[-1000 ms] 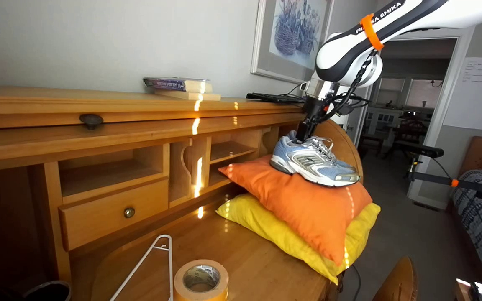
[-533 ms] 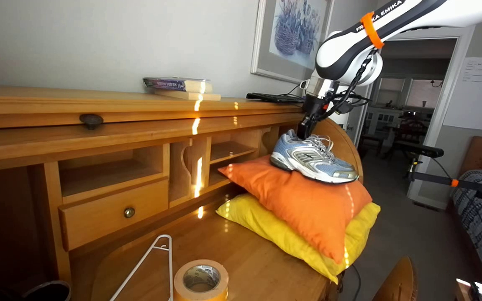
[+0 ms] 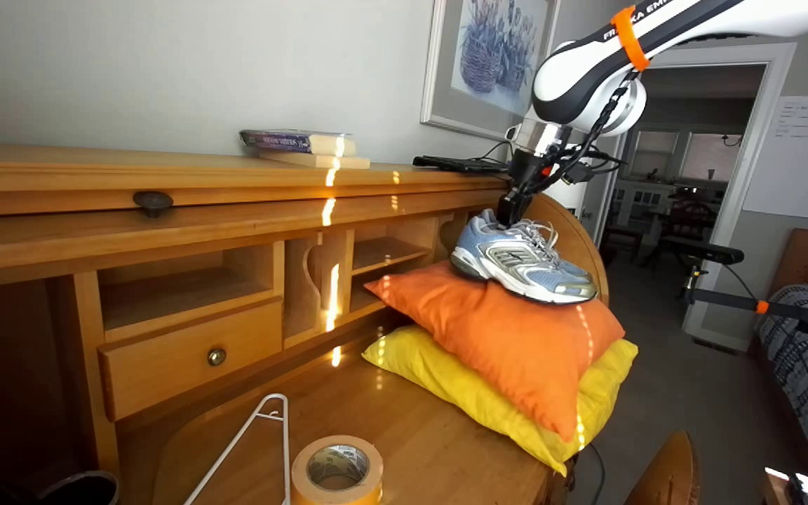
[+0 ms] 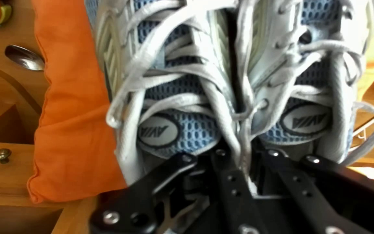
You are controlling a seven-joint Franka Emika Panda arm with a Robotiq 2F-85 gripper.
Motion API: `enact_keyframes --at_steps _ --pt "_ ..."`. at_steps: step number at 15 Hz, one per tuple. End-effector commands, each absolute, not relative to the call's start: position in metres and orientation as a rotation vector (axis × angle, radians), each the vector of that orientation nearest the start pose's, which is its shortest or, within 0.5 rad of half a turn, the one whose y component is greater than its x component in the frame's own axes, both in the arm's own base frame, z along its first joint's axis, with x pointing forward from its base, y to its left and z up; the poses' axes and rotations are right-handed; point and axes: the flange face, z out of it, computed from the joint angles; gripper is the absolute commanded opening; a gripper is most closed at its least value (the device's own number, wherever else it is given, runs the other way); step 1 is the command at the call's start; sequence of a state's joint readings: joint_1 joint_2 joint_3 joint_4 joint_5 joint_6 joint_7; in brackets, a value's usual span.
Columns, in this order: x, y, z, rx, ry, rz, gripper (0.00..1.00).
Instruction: Move the books to left then put the shoes on the top of the cabinet and push them backwards
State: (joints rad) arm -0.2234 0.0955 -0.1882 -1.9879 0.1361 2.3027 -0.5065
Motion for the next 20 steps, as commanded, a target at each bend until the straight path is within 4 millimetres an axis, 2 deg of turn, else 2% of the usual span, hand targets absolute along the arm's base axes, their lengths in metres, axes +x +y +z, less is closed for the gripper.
enact_keyframes --at_steps 1,15,20 --pt "0.544 -0.223 0.464 -3.101 -0.009 -0.357 0.04" --pt "0.546 -0.185 0.506 -3.064 -0.126 -0.291 0.04" --pt "0.541 -0.170 0.532 -3.063 -0.176 -0.293 0.04"
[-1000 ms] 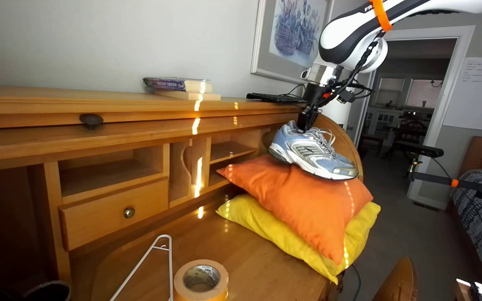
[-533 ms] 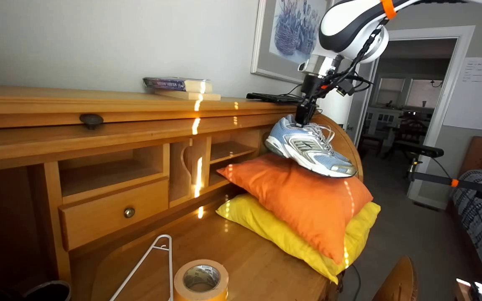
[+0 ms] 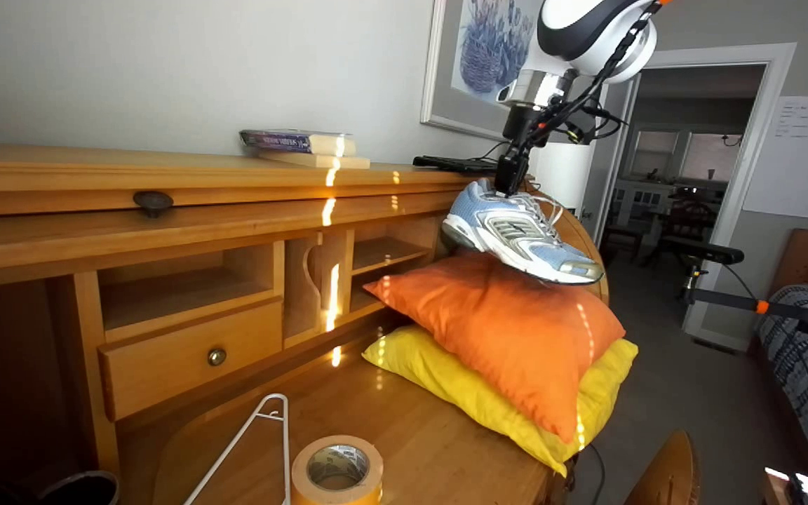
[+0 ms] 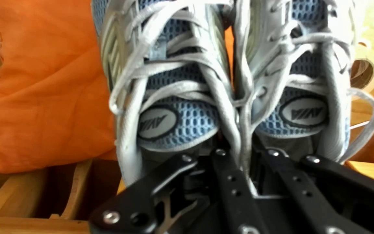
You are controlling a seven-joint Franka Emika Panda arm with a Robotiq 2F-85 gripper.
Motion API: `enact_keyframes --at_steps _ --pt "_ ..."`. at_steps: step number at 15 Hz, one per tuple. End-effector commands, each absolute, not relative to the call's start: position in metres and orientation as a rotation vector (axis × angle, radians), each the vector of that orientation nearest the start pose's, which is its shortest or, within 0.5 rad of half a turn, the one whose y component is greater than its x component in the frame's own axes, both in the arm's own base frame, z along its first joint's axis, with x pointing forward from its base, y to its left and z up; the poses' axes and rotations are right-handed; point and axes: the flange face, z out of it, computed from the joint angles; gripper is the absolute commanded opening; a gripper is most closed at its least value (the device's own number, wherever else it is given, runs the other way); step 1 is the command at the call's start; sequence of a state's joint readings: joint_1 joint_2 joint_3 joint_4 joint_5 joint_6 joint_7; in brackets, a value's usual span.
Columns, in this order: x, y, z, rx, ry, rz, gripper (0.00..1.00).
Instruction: Move the books to left then put the shoes on the top of the cabinet and push them backwards
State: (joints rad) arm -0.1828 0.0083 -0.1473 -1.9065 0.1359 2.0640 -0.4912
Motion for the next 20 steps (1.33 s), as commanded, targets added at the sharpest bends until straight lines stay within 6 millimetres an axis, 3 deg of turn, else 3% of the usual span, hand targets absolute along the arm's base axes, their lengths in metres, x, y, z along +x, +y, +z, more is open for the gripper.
enact_keyframes --at_steps 1,8,20 --pt "0.540 -0.166 0.538 -3.064 -0.186 -0.296 0.04" --pt "0.550 -0.147 0.574 -3.068 -0.260 -0.388 0.04" --pt "0.603 -0.142 0.611 -3.119 -0.272 -0.513 0.04"
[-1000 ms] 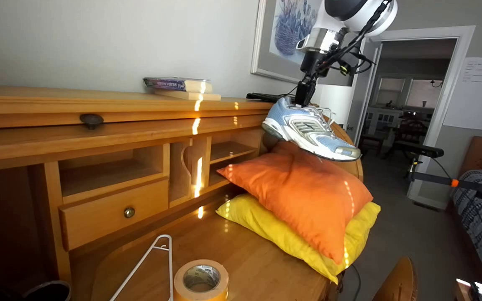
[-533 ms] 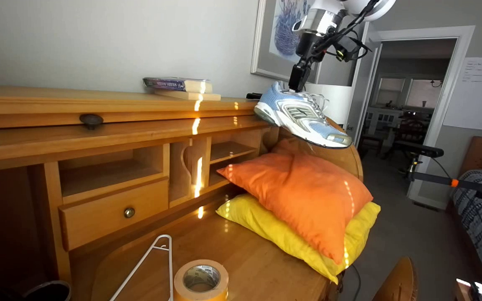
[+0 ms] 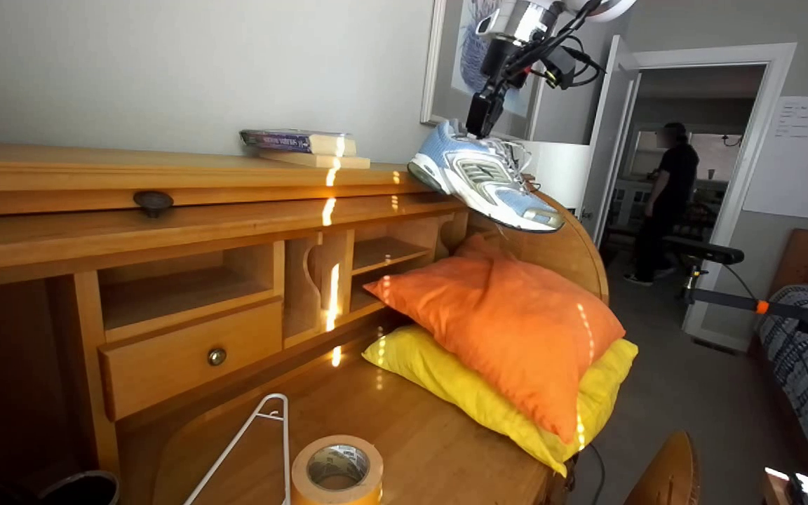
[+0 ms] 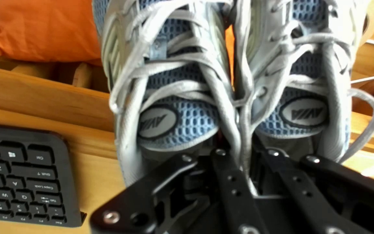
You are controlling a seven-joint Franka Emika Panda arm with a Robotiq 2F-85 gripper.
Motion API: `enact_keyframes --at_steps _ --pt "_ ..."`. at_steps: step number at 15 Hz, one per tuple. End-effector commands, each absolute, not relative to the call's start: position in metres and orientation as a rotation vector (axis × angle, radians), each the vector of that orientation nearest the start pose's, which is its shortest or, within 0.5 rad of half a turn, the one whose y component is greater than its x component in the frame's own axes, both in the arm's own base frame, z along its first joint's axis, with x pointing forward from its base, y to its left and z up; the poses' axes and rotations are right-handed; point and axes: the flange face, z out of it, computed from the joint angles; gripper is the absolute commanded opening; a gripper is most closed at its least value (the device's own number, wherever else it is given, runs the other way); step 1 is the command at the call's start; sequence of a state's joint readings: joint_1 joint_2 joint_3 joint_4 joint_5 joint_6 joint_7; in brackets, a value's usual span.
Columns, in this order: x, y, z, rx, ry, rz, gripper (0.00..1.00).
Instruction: Move the books to left then put the shoes on the top of the cabinet and push them backwards
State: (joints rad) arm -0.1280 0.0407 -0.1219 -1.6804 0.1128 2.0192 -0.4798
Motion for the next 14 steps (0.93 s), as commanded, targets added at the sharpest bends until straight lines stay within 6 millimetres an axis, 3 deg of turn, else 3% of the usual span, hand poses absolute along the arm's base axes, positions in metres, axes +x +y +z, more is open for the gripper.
enact_keyframes --at_steps 1,7,8,14 --pt "0.607 -0.142 0.613 -3.119 -0.259 -0.516 0.04" --pt "0.631 -0.141 0.624 -3.119 -0.199 -0.467 0.04" --pt "0.623 -0.141 0.611 -3.106 -0.232 -0.496 0.17" --pt "0.632 -0.141 0.615 -3.108 -0.217 -0.481 0.17"
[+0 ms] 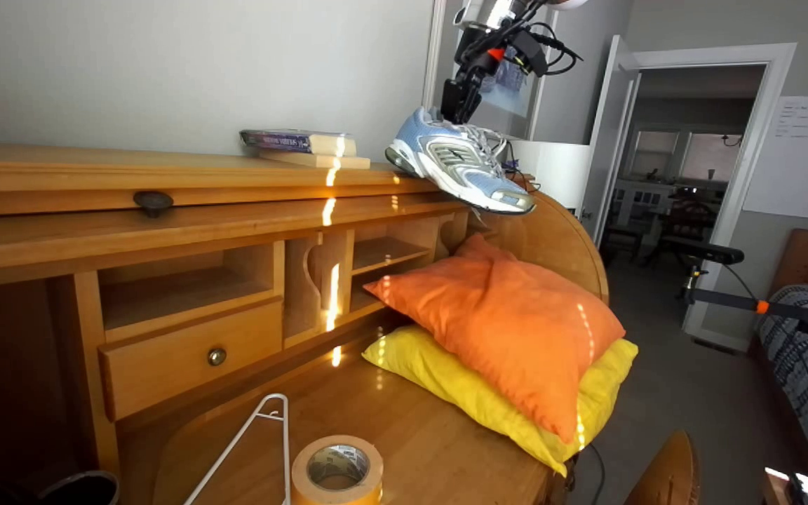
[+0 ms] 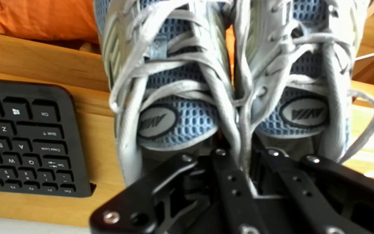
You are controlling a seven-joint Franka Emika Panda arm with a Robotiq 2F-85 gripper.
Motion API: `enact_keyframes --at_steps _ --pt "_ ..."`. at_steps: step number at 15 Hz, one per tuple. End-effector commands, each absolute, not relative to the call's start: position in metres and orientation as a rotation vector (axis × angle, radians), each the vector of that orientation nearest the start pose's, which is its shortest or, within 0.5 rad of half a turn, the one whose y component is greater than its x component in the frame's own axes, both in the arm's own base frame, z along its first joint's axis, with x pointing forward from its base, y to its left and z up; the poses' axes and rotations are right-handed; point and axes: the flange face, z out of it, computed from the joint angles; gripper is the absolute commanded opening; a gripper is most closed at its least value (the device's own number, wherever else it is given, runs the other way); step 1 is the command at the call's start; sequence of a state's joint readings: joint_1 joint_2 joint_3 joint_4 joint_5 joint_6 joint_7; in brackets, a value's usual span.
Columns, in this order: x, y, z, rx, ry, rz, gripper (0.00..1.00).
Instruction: Move the books to left then put the shoes on the top of the cabinet and push them backwards
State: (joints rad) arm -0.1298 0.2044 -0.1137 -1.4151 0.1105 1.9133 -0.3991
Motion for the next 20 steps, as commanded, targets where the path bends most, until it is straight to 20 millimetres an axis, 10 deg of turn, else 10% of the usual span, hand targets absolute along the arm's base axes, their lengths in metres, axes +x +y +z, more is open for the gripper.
enact_keyframes --at_steps 1,20 --pt "0.632 -0.141 0.615 -3.108 -0.217 -0.481 0.17" --pt "0.654 -0.137 0.637 -3.108 -0.228 -0.462 0.04"
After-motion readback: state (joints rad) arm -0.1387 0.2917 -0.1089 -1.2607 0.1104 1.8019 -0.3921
